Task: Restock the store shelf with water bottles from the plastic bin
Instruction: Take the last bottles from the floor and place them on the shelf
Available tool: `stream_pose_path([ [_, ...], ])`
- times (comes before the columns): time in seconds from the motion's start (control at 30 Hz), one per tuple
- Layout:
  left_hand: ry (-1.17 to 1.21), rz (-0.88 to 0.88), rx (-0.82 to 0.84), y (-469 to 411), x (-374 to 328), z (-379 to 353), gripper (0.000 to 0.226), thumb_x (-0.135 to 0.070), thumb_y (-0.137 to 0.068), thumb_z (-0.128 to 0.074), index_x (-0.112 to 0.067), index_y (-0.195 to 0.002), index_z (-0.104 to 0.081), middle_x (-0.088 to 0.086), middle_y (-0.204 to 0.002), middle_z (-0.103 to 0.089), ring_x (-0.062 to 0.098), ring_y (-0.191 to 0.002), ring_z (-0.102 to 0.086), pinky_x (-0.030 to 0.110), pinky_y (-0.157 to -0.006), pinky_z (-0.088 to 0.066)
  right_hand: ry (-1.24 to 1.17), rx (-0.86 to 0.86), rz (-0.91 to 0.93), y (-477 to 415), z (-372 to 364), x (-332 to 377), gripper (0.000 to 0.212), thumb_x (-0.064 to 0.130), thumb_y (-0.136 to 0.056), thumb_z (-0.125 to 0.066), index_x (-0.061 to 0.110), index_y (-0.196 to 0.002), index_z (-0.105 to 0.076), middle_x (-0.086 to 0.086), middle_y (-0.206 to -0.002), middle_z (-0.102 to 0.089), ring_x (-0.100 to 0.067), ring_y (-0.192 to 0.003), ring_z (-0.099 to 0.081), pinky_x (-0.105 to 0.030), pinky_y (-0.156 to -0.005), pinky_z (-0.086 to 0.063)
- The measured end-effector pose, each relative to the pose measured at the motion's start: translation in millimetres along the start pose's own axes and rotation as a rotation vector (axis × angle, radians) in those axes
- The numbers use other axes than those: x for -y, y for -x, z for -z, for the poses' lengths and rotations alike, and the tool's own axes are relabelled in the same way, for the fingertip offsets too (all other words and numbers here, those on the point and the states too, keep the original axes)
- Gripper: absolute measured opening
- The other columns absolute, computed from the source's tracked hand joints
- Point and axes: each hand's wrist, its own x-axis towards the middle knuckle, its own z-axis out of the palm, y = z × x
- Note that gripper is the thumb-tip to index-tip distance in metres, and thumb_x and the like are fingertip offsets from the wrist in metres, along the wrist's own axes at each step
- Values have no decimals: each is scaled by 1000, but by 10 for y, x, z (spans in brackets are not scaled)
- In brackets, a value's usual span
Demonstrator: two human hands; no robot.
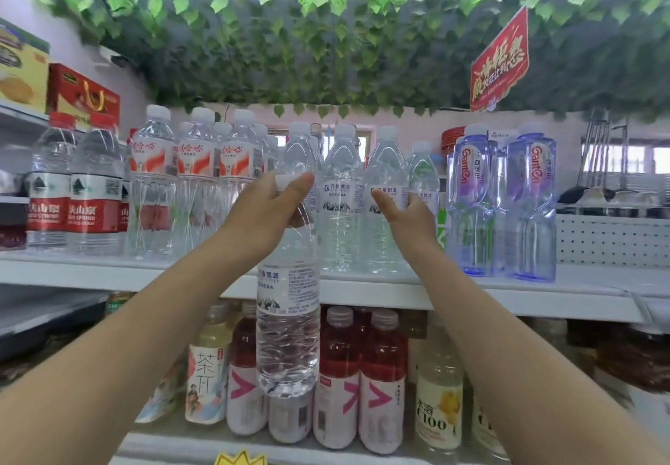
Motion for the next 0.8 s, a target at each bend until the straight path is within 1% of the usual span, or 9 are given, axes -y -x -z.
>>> stream_pose_path([
  [0.07, 17, 1, 10, -15, 2, -24, 38, -43, -94, -40, -10, -84, -55, 9, -83, -68, 17, -77, -66, 7, -53, -39, 13, -5, -6, -20, -9, -11, 116, 94, -48, -43, 3, -120, -55, -12, -113, -57, -27, -104, -57, -40, -89, -46],
  [0.17, 57, 0, 17, 5, -55, -45, 41, -39, -95, -40, -2, -89, -58, 14, -89, -69, 18, -75, -66, -2, -48, -37, 103, 10, -44, 0, 10, 17, 96, 75, -72, -51, 3, -135, -42, -15, -132, -43, -30, -120, -47, -43, -98, -42],
  [0.27, 99, 2, 25, 57, -108, -42, 34, -36, -96, -40, -7, -88, -55, 15, -91, -67, 19, -77, -64, -5, -46, -35, 202, 29, -54, 5, 14, 28, 91, 66, -80, -51, 1, -141, -32, -17, -143, -33, -33, -129, -39, -44, -102, -39],
  [0.33, 95, 17, 38, 78, -124, -23, 36, -40, -95, -41, -6, -91, -52, 15, -94, -67, 23, -84, -66, -5, -46, -34, 236, 75, -83, 7, 51, 93, 89, 64, -81, -52, -1, -139, -34, -17, -135, -42, -31, -115, -50, -39, -87, -45],
  [0.4, 89, 29, 55, 102, -151, 16, 37, -43, -94, -41, -8, -82, -49, 15, -94, -68, 25, -87, -67, -5, -47, -34, 301, 152, -111, 25, 114, 147, 76, 60, -82, -56, 2, -130, -43, -12, -106, -53, -25, -87, -56, -34, -69, -44],
  [0.43, 91, 32, 63, 116, -173, 37, 37, -43, -94, -41, -12, -76, -48, 15, -93, -68, 26, -87, -67, -5, -47, -34, 342, 177, -108, 59, 148, 164, 68, 56, -82, -59, 4, -123, -46, -10, -100, -56, -24, -85, -56, -34, -69, -47],
  [0.53, 104, 18, 67, 172, -266, 102, 37, -41, -95, -41, -14, -71, -50, 17, -92, -68, 28, -88, -66, -5, -47, -34, 469, 200, -65, 224, 211, 146, 71, 47, -84, -62, 2, -134, -38, -14, -133, -48, -31, -121, -47, -39, -98, -43],
  [0.63, 119, 11, 68, 207, -337, 131, 38, -39, -96, -40, -9, -80, -55, 20, -93, -67, 31, -89, -66, 2, -51, -40, 472, 208, -46, 467, 264, 129, 75, 46, -88, -57, 2, -141, -29, -15, -146, -34, -30, -132, -37, -38, -105, -34],
  [0.8, 125, -2, 29, 221, -446, 75, 39, -41, -96, -40, -8, -79, -55, 23, -93, -68, 32, -87, -65, 28, -72, -45, 130, 253, -104, 937, 382, 246, 62, 48, -92, -49, 9, -139, -36, -7, -140, -44, -20, -122, -46, -30, -95, -36],
])
